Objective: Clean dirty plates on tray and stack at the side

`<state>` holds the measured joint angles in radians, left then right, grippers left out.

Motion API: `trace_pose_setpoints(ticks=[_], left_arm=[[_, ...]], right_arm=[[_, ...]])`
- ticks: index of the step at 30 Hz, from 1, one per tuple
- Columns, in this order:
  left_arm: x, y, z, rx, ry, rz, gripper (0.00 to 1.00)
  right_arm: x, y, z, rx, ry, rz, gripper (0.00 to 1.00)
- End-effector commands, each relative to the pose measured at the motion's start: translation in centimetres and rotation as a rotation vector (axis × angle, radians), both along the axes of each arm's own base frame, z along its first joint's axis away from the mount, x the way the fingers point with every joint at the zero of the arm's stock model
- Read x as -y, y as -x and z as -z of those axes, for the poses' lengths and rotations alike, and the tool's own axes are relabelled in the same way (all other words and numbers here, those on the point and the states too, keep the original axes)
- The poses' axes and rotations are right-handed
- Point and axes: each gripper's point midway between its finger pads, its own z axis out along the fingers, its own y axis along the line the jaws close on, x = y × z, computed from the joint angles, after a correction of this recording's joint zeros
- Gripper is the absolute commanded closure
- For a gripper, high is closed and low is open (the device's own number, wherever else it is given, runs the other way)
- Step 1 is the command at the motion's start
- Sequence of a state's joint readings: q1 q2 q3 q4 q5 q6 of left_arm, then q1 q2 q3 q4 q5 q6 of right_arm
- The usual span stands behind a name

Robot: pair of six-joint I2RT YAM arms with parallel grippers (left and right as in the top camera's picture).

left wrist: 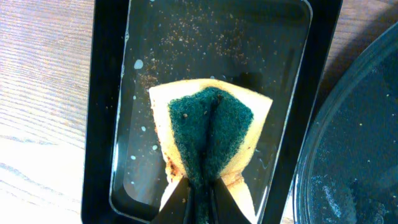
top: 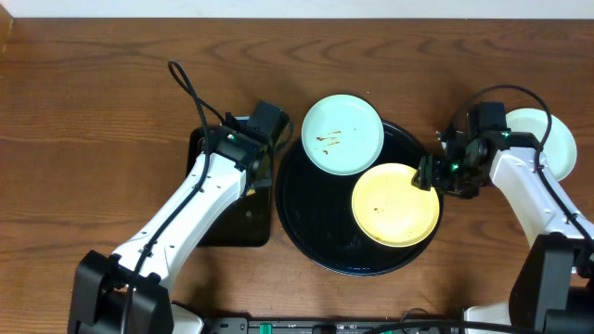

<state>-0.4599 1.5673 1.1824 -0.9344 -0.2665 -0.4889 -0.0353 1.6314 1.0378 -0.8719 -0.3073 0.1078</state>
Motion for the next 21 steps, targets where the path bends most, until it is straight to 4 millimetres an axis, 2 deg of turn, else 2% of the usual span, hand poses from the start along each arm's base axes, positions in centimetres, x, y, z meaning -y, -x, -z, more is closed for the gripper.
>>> trace_pose_setpoints(ticks=[1,5,10,21], left_arm=[[-0.3,0.2,0.5,-0.019,-0.015,0.011,0.92],[-0.3,0.2,0.5,-0.020,-0.016,0.011,0.92],[-0.2,0.2,0.5,-0.024,-0.012,0.019,0.92],[0.1,0.2,0.6,-0.027,0.008,0.026,0.93]], right_arm=[[-0.9,0.0,0.5,-0.002,-0.067,-0.082,0.41],[-1.6,0.6,1.7,-0.041,-0.113,-0.133,0.44],[-2.1,0.6,2.9,-0.063,-0.144,-0.155,0.39],[-2.3,-0.7,0.8,-0.020,-0.161,-0.209,0.34]])
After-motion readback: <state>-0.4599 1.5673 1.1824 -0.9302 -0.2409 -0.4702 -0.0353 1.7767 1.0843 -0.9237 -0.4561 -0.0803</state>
